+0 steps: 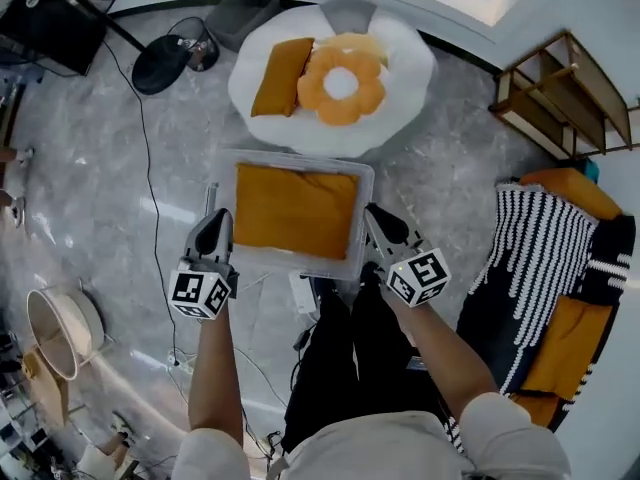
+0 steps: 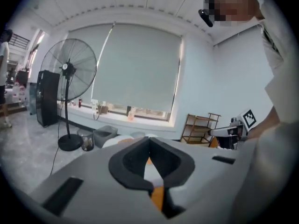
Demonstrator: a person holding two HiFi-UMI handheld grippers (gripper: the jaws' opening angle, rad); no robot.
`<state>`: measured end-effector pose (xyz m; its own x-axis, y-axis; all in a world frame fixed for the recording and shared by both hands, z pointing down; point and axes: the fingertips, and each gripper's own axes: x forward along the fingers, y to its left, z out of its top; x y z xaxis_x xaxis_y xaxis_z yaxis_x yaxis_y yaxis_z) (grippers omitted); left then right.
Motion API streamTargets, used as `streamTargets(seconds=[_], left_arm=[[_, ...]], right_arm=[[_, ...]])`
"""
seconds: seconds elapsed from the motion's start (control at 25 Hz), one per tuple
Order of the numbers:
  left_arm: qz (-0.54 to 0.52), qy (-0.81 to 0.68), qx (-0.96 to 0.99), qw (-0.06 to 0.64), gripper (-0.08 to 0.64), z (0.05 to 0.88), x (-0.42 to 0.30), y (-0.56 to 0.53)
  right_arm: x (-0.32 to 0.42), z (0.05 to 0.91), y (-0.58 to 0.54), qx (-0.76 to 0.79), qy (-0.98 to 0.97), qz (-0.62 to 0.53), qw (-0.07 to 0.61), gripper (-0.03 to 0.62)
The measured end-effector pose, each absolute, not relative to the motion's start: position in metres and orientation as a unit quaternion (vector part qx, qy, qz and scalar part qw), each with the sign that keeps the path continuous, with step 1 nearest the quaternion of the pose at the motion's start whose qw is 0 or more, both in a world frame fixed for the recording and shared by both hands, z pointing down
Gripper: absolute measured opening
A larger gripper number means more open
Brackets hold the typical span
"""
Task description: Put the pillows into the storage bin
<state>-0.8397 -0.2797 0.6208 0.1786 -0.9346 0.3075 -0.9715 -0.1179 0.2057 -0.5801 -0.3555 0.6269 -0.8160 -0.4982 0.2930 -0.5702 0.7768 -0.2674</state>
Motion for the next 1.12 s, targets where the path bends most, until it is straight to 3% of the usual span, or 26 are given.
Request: streamTargets(seconds=[0.28, 0.6, 0.84, 1.12], left_arm=[[-0.006, -0.61, 0.788, 0.081, 0.008, 0.436, -0.78, -0.278], [-0.043, -0.557, 0.83, 0.007, 0.009, 0.33, -0.687, -0.281], [-0.043, -0.487, 0.872, -0.025, 0.009, 0.293, -0.599, -0.282], [-0.059, -0.435, 0.898, -0.039, 0.009, 0.261, -0.46, -0.276]], right_arm=[[-0.523, 0.439, -0.347, 0.308, -0.946, 0.103, 0.002, 0.038], [-0.416, 0.277, -0.328, 0.392, -0.917, -0.052, -0.05, 0.037], [-0.308, 0.216, -0.283, 0.474, -0.869, -0.136, -0.045, 0.037], [-0.121, 0.221, -0.21, 0.603, -0.789, -0.108, -0.034, 0.037]])
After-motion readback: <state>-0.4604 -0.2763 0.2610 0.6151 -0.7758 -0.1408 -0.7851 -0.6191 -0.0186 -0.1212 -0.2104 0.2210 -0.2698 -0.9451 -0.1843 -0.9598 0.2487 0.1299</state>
